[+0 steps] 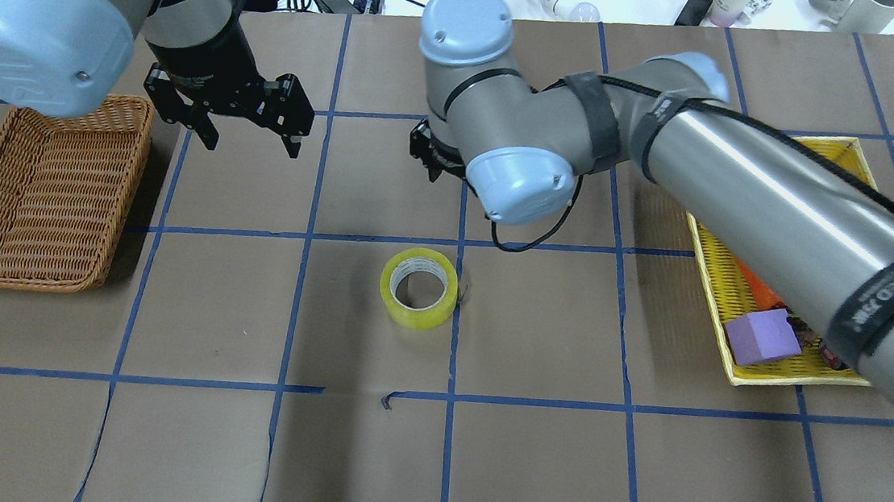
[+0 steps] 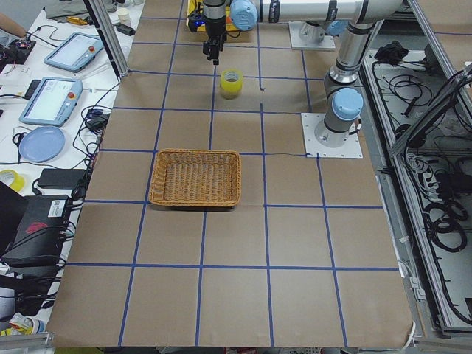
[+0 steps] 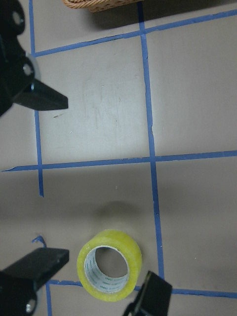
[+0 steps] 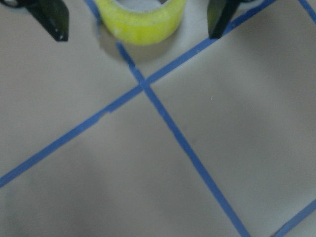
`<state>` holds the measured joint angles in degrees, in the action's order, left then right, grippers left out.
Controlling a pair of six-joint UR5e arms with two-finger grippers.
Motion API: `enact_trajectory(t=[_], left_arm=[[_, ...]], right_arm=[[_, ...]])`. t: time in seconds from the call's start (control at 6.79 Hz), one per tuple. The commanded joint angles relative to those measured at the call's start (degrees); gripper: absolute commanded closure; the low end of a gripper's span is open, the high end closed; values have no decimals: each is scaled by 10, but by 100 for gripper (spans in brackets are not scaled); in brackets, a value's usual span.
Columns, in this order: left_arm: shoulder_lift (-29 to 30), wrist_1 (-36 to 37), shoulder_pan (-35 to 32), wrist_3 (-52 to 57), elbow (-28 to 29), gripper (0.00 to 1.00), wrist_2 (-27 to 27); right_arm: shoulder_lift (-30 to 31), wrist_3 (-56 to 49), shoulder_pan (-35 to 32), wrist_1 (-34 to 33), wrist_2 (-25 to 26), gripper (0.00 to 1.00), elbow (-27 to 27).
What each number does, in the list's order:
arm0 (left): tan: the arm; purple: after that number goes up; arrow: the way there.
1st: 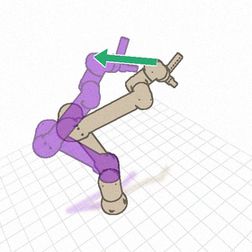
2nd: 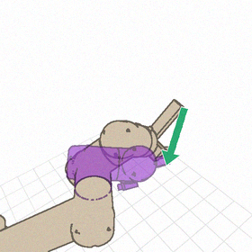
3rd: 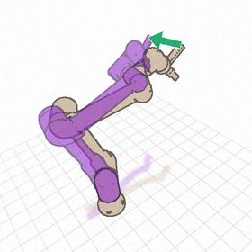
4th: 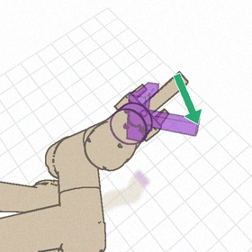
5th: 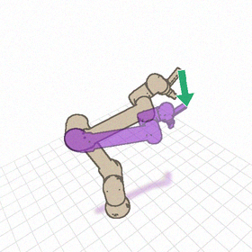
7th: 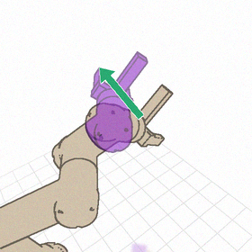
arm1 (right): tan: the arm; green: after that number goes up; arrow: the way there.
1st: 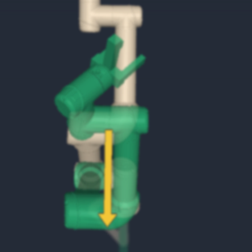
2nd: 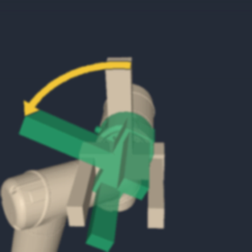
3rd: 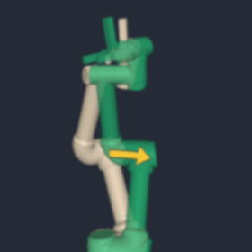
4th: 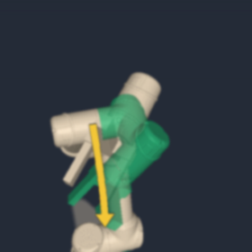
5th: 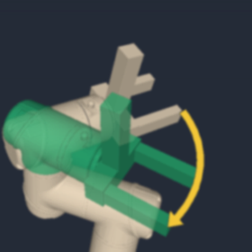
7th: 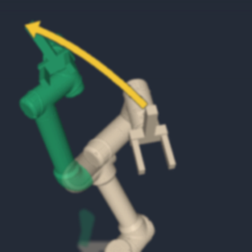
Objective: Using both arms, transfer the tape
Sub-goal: 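Reach the left gripper to the tape roll while the right arm withdraws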
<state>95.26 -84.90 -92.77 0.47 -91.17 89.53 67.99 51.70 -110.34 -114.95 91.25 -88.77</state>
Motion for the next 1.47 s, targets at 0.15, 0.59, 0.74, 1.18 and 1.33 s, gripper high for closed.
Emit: enact_trajectory(t=[0.15, 0.59, 0.74, 1.18, 1.33], left_arm=[[14, 175, -57, -75, -121, 0, -40], [54, 320, -97, -125, -229, 0, -36], [67, 323, -104, -126, -229, 0, -35], [116, 349, -104, -163, -230, 0, -36], [128, 355, -104, -164, -230, 0, -36]], right_arm=[[98, -315, 157, 91, 3, 0, -1], [120, -460, 209, 150, 0, 0, 0], [127, -504, 213, 154, -2, 0, 0], [143, -507, 216, 152, 6, 0, 7], [162, -506, 217, 152, 25, 0, 8]])
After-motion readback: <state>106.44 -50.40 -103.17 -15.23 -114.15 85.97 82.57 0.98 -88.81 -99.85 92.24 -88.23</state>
